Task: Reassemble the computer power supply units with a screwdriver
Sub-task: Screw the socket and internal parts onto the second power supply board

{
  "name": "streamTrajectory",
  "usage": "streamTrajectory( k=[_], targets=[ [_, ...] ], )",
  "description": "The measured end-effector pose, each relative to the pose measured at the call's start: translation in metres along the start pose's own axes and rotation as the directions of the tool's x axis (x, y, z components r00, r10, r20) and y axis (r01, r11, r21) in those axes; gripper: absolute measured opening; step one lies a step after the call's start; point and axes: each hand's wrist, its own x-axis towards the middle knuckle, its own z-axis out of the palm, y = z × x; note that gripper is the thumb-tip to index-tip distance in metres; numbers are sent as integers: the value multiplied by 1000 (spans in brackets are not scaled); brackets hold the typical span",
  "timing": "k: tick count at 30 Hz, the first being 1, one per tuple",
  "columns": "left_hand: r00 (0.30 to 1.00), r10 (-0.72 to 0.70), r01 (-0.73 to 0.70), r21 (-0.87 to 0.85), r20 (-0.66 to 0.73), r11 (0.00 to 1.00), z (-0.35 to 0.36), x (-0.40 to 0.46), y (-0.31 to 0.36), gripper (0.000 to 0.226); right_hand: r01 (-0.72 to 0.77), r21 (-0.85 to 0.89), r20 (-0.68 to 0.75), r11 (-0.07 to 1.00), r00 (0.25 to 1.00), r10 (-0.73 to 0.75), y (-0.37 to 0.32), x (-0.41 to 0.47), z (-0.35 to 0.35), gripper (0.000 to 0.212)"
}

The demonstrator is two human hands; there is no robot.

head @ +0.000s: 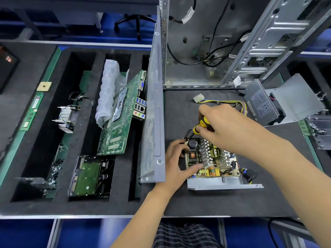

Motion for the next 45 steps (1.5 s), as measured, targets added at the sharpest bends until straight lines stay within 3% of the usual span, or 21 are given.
streamTrajectory(
  k=[45],
  targets=[
    [1000, -21, 21, -31, 11, 999, 2, -1, 1, 46, 15, 3, 8, 1000, 1000, -15, -1, 4, 4, 24]
  ],
)
